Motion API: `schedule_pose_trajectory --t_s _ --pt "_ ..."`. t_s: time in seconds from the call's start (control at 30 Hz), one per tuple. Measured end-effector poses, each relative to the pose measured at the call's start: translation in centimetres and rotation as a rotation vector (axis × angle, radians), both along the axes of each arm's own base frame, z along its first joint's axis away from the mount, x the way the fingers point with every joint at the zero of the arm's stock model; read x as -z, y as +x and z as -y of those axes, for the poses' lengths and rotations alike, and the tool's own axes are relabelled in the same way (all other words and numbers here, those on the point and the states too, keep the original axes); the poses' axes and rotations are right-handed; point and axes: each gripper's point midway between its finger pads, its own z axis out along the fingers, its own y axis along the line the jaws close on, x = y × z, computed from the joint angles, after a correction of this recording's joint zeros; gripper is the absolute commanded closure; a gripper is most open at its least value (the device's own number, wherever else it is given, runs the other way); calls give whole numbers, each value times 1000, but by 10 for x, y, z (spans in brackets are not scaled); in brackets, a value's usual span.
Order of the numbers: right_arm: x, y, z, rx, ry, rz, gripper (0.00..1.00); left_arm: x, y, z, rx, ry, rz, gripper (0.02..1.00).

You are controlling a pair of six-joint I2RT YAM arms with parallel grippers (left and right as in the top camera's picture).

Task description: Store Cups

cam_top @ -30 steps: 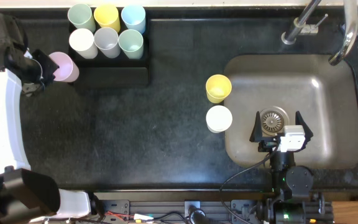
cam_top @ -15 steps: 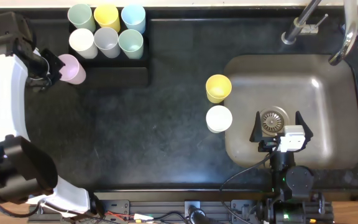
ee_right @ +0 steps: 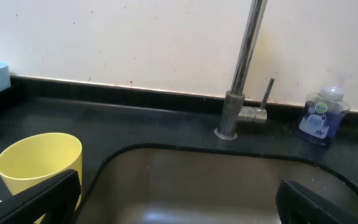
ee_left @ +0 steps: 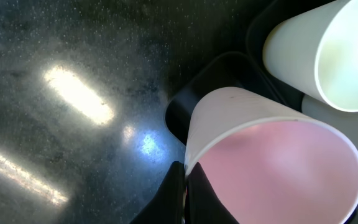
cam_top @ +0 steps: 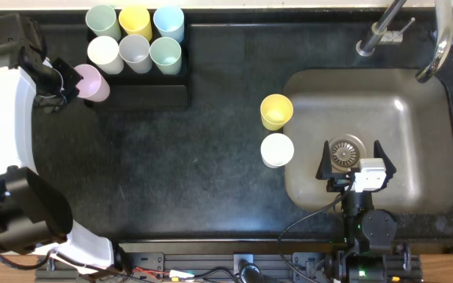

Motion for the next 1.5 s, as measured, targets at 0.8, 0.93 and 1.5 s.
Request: schedule_pose_trajectory --t_s 0.8,0.93,1.5 --pt "0 0 0 0 0 0 3 40 13 -2 -1 -26 -56 982" --pt "0 0 0 0 0 0 3 42 13 -1 2 -21 -63 982" --pt "0 0 0 0 0 0 3 42 14 0 6 1 -66 18"
